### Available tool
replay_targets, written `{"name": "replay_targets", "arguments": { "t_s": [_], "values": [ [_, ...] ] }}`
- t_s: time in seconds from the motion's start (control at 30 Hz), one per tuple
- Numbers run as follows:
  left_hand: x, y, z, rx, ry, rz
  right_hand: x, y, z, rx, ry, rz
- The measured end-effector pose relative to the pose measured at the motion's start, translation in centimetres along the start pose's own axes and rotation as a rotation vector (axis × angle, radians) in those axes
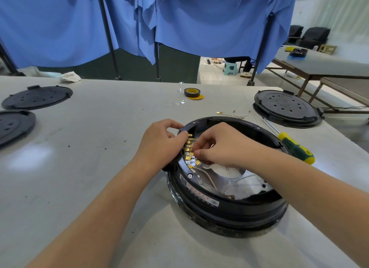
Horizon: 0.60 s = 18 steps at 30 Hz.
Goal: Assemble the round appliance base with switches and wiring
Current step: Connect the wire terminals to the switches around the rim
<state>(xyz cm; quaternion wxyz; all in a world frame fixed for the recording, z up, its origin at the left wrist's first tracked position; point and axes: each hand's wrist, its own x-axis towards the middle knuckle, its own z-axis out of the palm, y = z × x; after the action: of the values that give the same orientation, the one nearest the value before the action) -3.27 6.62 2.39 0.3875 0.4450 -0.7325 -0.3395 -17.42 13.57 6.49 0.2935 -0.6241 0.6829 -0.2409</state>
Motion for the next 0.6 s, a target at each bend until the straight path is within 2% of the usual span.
{"name": "replay_targets", "arguments": {
  "t_s": [0.17, 0.6],
  "values": [
    [0.00, -0.04, 0.09, 0.000, 0.008, 0.000, 0.01, 0.12, 0.29, 0.084, 0.012, 0.044],
    [-0.01, -0.10, 0.31, 0.007, 0.052, 0.006, 0.34, 0.28, 0.83, 0.120, 0.044, 0.100]
  ]
}}
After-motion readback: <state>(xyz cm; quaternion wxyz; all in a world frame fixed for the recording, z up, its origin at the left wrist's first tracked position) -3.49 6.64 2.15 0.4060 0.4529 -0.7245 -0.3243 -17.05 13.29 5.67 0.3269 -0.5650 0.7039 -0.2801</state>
